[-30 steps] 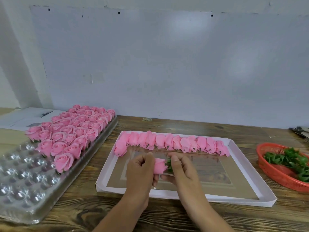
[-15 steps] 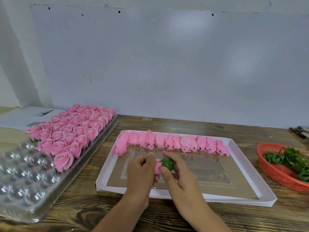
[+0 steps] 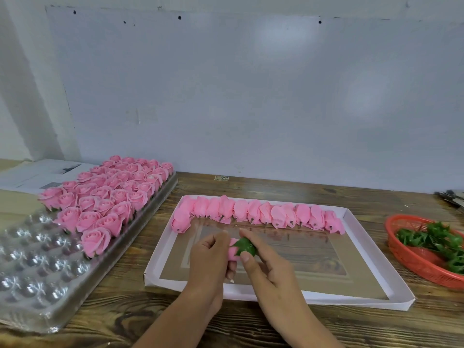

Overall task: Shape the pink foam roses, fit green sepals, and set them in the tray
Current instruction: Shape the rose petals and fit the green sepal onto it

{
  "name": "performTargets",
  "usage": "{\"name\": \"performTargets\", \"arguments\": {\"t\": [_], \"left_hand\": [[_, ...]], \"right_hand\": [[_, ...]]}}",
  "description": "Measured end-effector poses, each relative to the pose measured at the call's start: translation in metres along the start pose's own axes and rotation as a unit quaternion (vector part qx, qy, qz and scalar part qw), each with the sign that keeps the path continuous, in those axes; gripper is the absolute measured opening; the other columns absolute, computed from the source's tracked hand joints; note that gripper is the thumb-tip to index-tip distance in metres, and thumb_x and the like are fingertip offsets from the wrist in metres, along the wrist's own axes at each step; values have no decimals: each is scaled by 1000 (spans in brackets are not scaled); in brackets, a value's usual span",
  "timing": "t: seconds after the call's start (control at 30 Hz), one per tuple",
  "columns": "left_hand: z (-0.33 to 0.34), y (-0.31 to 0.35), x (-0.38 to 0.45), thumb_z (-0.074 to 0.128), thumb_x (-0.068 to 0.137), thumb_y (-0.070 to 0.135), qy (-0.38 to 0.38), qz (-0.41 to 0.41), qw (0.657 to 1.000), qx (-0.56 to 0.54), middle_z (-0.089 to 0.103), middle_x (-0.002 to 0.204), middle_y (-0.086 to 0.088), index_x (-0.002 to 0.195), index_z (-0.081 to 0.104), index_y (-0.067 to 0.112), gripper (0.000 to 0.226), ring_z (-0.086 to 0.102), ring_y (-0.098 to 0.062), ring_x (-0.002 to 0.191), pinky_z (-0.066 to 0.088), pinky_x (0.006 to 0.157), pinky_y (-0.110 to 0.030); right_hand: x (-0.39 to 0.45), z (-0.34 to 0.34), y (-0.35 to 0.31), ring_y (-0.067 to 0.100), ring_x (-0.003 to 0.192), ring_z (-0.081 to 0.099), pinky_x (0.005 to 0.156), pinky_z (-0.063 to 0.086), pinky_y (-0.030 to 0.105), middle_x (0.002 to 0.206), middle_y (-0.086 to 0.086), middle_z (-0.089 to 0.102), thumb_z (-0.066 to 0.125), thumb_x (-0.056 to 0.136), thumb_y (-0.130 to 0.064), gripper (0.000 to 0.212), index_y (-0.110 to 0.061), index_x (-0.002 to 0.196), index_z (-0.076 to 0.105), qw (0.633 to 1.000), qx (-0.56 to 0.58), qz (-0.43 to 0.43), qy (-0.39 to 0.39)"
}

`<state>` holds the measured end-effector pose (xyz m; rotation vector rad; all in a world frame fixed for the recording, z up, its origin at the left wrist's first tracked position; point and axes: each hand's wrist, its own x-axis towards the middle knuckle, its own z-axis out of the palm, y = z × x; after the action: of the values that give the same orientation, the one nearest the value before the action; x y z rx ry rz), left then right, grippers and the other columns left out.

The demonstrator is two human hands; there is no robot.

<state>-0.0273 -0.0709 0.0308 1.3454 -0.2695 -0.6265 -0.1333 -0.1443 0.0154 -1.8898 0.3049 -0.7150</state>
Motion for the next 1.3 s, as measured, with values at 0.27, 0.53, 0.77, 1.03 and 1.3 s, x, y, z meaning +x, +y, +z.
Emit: {"name": "performTargets", "arguments": {"t": [0.27,0.53,0.77,1.03,1.3], "left_hand": [[2,1,0,48,103,20,-29,-54,998,-33,50,49,-2,76,60,8,33,41,-8,39,33,35,-20],[1,0,0,48,102,15,-26,-60,997,-40,50,49,-1,65,56,11,38,41,-8,39,33,35,-19],[2,-3,0,52,102,21,-8,-41,999,-13,55,54,-6,74,62,6,33,44,-10,42,35,37,-22],[1,0,1,49,102,18,-30,-74,996,-34,51,50,-1,70,56,10,34,41,-7,39,32,35,-19],[0,1,2,49,102,20,-36,-94,993,-63,52,51,0,74,58,11,31,41,-5,40,33,34,-18]], "right_hand": [[2,4,7,-2,104,64,85,44,6,112,-20,69,54,96,-38,34,-54,126,55,999,40,-13,28],[-1,5,9,1,103,65,86,46,8,111,-19,69,53,93,-44,40,-43,133,52,999,37,-12,18],[-1,4,11,1,105,64,85,45,6,114,-20,68,55,94,-40,42,-46,135,50,999,34,-6,11],[1,3,9,-4,104,64,83,46,5,116,-26,67,55,94,-40,39,-55,130,51,1000,29,-7,10],[2,4,7,-6,102,64,82,46,5,111,-27,68,54,89,-55,38,-60,126,51,1000,17,-9,21]]}}
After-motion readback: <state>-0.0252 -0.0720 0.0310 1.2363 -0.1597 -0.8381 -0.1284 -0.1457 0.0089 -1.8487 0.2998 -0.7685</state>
